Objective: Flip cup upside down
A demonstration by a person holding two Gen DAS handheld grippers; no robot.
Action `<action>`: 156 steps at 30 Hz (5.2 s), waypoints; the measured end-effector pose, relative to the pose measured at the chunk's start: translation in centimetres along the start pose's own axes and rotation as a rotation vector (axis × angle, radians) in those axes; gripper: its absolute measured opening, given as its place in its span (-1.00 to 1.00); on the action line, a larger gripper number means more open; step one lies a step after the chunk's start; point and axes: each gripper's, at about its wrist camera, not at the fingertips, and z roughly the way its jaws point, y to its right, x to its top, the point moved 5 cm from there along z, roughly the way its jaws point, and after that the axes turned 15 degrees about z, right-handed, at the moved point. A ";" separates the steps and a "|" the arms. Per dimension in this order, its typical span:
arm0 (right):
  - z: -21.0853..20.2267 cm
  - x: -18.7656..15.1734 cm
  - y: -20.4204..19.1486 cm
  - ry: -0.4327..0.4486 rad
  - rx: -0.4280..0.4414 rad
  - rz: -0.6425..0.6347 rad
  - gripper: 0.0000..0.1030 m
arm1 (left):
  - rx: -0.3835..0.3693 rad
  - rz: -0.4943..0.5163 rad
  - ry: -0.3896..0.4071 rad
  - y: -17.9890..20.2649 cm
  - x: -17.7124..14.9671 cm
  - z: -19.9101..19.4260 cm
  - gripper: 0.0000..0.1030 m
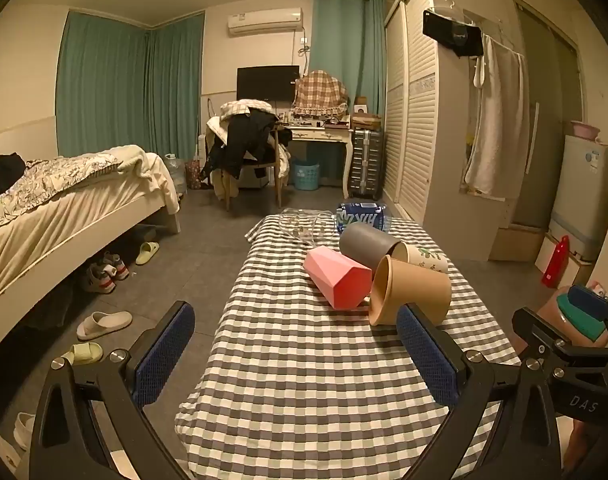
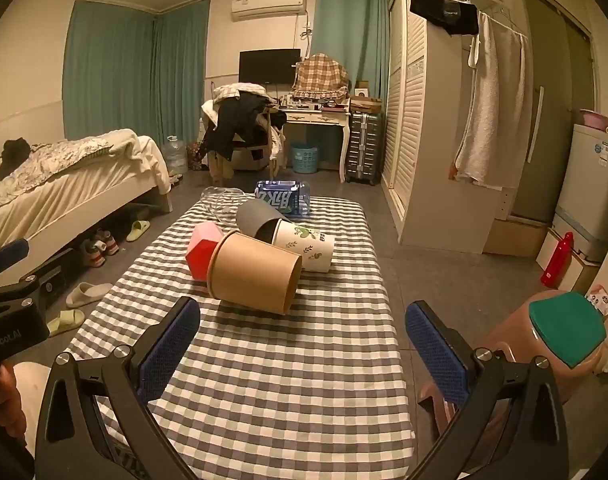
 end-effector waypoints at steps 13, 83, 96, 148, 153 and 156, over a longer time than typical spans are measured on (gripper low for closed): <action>0.0 -0.2 0.0 -0.002 0.003 -0.007 0.99 | 0.000 -0.002 0.000 0.0 -0.2 0.0 1.00; 2.3 2.1 -0.4 -0.041 0.130 -0.127 0.99 | 0.037 0.002 -0.058 0.4 -0.6 2.3 1.00; 15.7 0.9 -3.6 -0.334 0.338 -0.454 0.99 | 0.092 0.011 -0.181 -0.5 -1.8 8.6 1.00; 12.5 -5.1 -6.1 -0.495 -0.054 0.300 0.74 | 0.027 -0.071 -0.134 -6.2 -5.7 6.9 1.00; 11.6 -4.4 -6.0 -0.429 -0.028 0.226 0.79 | 0.029 -0.066 -0.131 -5.1 -5.3 6.6 1.00; 9.6 -3.0 -5.7 -0.347 -0.024 0.171 0.88 | 0.018 -0.079 -0.118 -4.2 -4.7 6.1 1.00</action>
